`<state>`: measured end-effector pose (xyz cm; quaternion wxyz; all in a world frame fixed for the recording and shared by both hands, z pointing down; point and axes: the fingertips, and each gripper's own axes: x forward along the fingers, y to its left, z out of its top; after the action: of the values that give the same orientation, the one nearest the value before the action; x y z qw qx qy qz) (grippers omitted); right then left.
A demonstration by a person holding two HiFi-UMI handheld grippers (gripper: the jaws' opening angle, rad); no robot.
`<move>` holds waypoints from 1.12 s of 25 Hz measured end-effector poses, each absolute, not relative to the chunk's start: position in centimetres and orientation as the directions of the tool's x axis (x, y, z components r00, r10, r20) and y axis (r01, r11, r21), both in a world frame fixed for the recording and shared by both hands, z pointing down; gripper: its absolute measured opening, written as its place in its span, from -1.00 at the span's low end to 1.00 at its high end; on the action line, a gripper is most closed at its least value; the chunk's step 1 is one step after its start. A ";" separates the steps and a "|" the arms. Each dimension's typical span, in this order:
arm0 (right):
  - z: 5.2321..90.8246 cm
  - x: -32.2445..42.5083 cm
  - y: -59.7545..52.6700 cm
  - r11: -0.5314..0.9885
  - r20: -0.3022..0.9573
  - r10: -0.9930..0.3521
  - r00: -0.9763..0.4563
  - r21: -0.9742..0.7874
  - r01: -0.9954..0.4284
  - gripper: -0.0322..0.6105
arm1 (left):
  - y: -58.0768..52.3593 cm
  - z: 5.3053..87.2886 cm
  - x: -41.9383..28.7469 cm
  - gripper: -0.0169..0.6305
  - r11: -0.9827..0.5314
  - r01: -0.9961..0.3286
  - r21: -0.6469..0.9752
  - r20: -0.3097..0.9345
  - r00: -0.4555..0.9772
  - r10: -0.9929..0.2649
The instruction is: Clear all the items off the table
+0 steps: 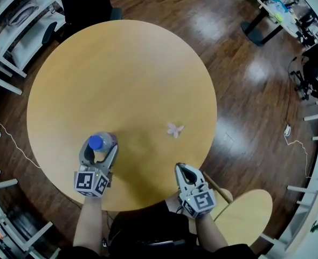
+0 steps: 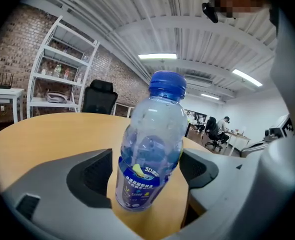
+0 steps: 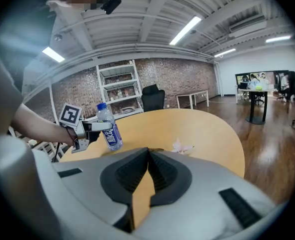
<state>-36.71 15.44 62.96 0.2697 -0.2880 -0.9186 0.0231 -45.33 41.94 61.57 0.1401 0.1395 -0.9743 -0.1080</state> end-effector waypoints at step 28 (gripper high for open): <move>53.0 -28.6 14.8 0.905 0.308 0.393 -0.866 0.037 0.424 -0.89 | 40.7 50.0 -35.8 0.16 0.833 -0.499 0.237 -0.014 -0.859 -0.511</move>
<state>-28.64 14.83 52.95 0.1486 -0.2117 -0.9646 -0.0516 -35.84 40.67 50.05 0.0247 0.2639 -0.9571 -0.1171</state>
